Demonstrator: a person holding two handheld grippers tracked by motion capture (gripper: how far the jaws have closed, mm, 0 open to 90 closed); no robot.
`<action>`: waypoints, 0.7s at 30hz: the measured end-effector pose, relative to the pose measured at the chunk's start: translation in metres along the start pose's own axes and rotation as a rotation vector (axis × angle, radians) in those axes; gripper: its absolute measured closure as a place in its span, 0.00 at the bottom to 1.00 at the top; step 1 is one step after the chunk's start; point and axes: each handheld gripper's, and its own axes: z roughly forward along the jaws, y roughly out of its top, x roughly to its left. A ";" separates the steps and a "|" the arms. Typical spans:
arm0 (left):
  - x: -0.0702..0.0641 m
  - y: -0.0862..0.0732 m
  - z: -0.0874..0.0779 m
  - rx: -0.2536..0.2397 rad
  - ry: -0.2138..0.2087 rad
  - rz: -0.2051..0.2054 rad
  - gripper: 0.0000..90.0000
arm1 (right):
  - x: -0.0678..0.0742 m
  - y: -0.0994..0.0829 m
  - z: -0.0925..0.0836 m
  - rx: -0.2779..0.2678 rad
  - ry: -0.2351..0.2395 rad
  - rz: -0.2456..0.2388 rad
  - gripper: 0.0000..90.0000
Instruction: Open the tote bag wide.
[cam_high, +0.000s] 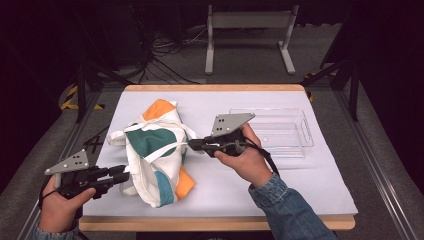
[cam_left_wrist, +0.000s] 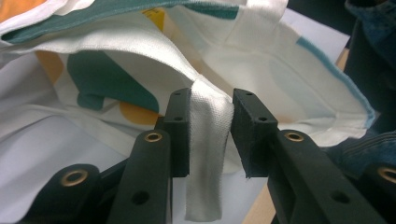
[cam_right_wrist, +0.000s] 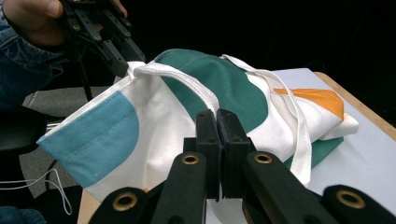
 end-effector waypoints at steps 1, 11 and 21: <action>-0.001 0.000 0.000 0.000 0.006 0.002 0.79 | 0.000 0.000 -0.001 -0.001 -0.002 0.000 0.98; -0.003 0.002 -0.006 -0.020 0.028 0.020 0.87 | -0.004 -0.007 -0.028 -0.027 -0.046 0.018 0.98; -0.003 0.002 -0.013 -0.030 0.051 0.020 0.87 | -0.005 -0.031 -0.057 -0.045 -0.096 0.077 0.98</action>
